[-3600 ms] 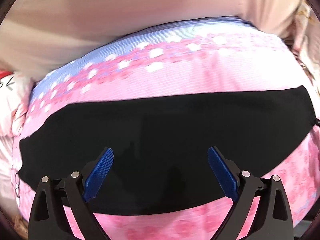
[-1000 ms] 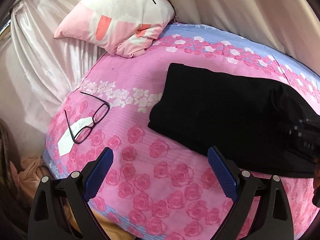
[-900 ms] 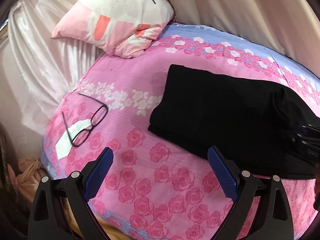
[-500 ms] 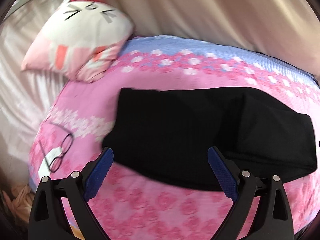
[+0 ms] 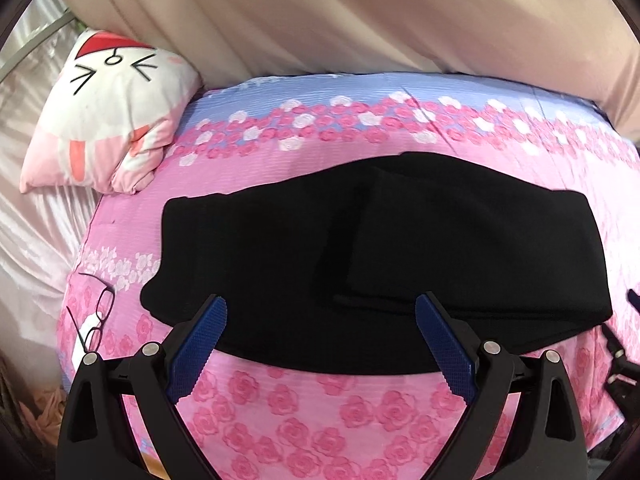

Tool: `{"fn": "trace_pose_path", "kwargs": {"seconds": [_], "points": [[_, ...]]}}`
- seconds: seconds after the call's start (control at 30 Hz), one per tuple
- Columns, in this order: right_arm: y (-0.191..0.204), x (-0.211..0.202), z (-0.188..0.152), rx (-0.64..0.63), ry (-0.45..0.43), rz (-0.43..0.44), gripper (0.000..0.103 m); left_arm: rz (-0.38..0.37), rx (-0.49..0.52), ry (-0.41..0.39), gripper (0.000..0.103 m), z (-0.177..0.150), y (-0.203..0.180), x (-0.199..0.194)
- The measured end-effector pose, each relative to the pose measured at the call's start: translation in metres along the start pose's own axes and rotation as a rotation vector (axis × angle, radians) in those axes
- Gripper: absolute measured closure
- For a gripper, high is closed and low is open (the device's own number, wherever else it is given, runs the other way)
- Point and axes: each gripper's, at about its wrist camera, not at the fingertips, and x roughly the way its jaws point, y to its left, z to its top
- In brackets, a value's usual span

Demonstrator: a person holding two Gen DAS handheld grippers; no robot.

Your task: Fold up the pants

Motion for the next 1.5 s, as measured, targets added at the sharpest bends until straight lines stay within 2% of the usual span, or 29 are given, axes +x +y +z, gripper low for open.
{"fn": "trace_pose_path", "kwargs": {"seconds": [0.1, 0.2, 0.27, 0.3, 0.37, 0.43, 0.5, 0.6, 0.63, 0.7, 0.77, 0.83, 0.9, 0.97, 1.0, 1.07, 1.17, 1.2, 1.27, 1.37, 1.4, 1.47, 1.5], "points": [[0.004, 0.007, 0.001, -0.071, -0.021, -0.015, 0.057, -0.002, 0.025, -0.002, 0.009, 0.000, -0.015, -0.004], [0.000, 0.026, 0.002, -0.076, 0.009, -0.032, 0.065, -0.005, 0.050, -0.006, 0.009, 0.001, -0.032, -0.007], [0.000, 0.034, 0.001, -0.102, 0.017, -0.034, 0.074, -0.011, 0.061, -0.007, 0.009, 0.001, -0.039, -0.008], [-0.008, 0.032, 0.003, -0.074, 0.015, -0.014, 0.082, -0.009, 0.070, -0.006, 0.009, 0.001, -0.045, -0.009], [-0.026, 0.020, 0.004, 0.000, -0.012, 0.001, 0.089, -0.009, 0.082, -0.007, 0.009, 0.002, -0.052, -0.011], [-0.059, 0.005, -0.001, 0.132, -0.051, -0.015, 0.090, -0.007, 0.088, -0.014, 0.009, 0.004, -0.057, -0.012], [-0.090, 0.006, -0.016, 0.287, -0.027, -0.018, 0.090, -0.005, 0.086, -0.023, 0.009, 0.007, -0.061, -0.012], [-0.106, 0.043, -0.049, 0.459, 0.108, 0.116, 0.089, -0.004, 0.089, -0.014, 0.009, 0.008, -0.072, 0.001], [-0.109, 0.039, -0.053, 0.481, 0.072, 0.129, 0.088, 0.004, 0.096, 0.008, 0.009, 0.006, -0.079, 0.010], [-0.122, 0.028, -0.054, 0.548, 0.093, 0.184, 0.084, 0.023, 0.111, 0.024, 0.009, 0.002, -0.086, 0.022], [-0.137, 0.005, -0.054, 0.612, 0.064, 0.223, 0.084, 0.037, 0.122, 0.041, 0.009, -0.001, -0.090, 0.031], [-0.142, -0.016, -0.043, 0.637, 0.009, 0.234, 0.083, 0.022, 0.111, 0.056, 0.009, -0.001, -0.091, 0.036], [-0.144, -0.017, -0.020, 0.653, -0.042, 0.299, 0.083, 0.007, 0.097, 0.055, 0.009, -0.001, -0.091, 0.037], [-0.139, 0.007, 0.000, 0.654, -0.032, 0.358, 0.084, -0.002, 0.086, 0.058, 0.009, 0.001, -0.092, 0.038], [-0.135, 0.029, 0.006, 0.648, 0.003, 0.363, 0.084, -0.003, 0.082, 0.061, 0.009, 0.001, -0.092, 0.039], [-0.132, 0.078, -0.002, 0.659, 0.128, 0.339, 0.086, -0.006, 0.077, 0.065, 0.009, 0.001, -0.093, 0.038], [-0.141, 0.072, 0.003, 0.725, 0.116, 0.342, 0.088, 0.007, 0.074, 0.081, 0.009, 0.002, -0.089, 0.038], [-0.143, 0.059, 0.013, 0.730, 0.073, 0.323, 0.083, 0.007, 0.069, 0.086, 0.009, 0.002, -0.087, 0.039], [-0.140, 0.052, 0.028, 0.701, 0.033, 0.301, 0.083, -0.009, 0.041, 0.088, 0.009, 0.002, -0.079, 0.040], [-0.120, 0.092, 0.028, 0.585, 0.163, 0.225, 0.086, -0.018, -0.001, 0.097, 0.009, 0.001, -0.067, 0.047], [-0.120, 0.087, 0.028, 0.576, 0.141, 0.208, 0.086, -0.020, -0.011, 0.102, 0.009, 0.001, -0.064, 0.049], [-0.118, 0.078, 0.041, 0.552, 0.168, 0.170, 0.083, -0.022, -0.027, 0.110, 0.009, 0.001, -0.053, 0.052], [-0.115, 0.065, 0.049, 0.561, 0.129, 0.174, 0.083, -0.020, -0.031, 0.106, 0.009, 0.000, -0.049, 0.051]]}}
